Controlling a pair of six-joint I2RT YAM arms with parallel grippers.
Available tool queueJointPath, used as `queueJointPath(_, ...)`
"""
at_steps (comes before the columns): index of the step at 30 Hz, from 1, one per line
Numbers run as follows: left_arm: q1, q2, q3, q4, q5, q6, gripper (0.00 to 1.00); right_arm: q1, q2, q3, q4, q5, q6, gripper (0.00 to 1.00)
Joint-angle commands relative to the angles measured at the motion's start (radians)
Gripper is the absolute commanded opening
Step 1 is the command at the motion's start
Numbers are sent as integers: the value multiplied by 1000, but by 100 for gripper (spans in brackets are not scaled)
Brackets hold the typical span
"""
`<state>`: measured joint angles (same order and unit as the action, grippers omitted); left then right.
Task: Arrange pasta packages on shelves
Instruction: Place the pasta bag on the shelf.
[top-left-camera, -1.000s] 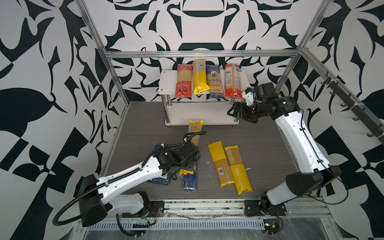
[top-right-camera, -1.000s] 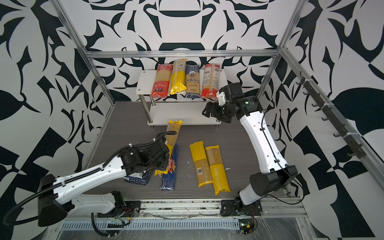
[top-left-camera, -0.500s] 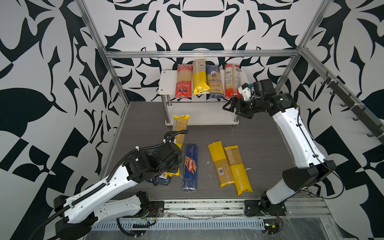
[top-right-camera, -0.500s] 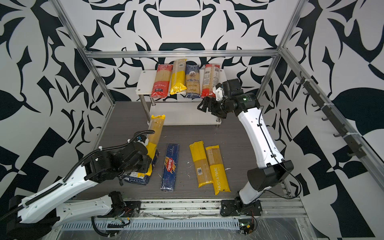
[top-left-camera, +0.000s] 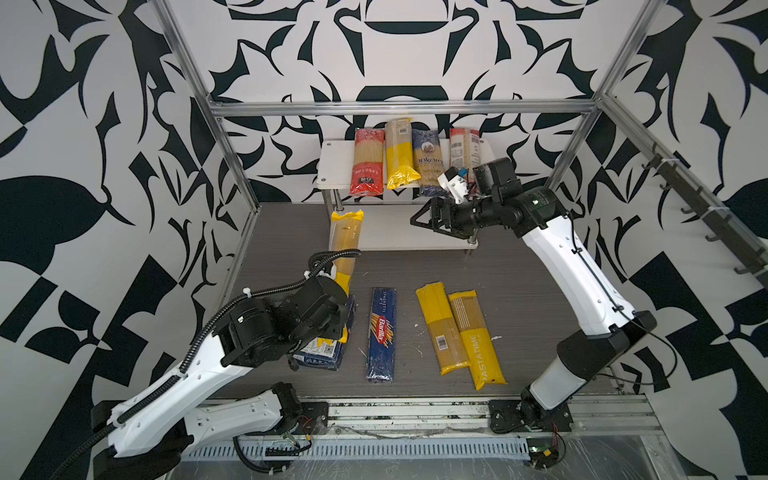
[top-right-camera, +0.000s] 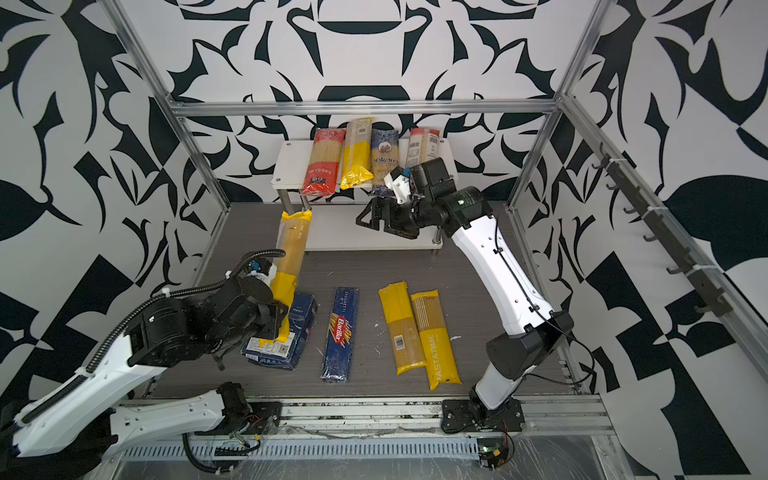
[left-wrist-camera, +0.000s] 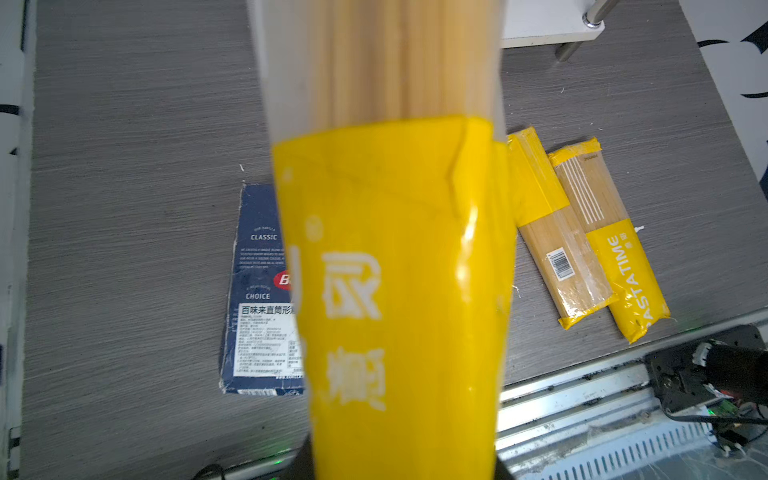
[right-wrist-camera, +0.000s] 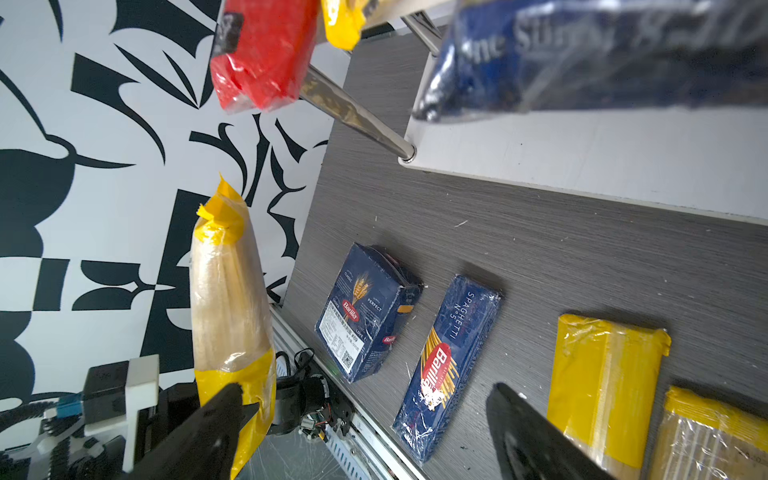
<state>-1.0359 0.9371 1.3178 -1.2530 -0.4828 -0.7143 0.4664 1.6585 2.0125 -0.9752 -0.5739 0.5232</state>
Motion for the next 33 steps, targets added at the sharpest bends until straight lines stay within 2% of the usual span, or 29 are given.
queueJointPath(1,3,-26,79,-4,-115,-10,0,9,-3,46,41,-35,8,94)
queueJointPath(10,3,16,179,-56,-181,-8,0,9,-5,53,46,-59,-6,94)
queueJointPath(16,14,74,276,-49,-237,58,0,9,-24,32,55,-64,-14,94)
queueJointPath(19,75,127,346,-43,-216,119,0,9,-37,14,68,-69,-12,94)
queueJointPath(26,306,226,476,61,-36,298,0,5,-68,-8,78,-59,-24,94)
queueJointPath(33,462,389,672,87,108,430,0,-26,-108,-58,103,-57,-19,95)
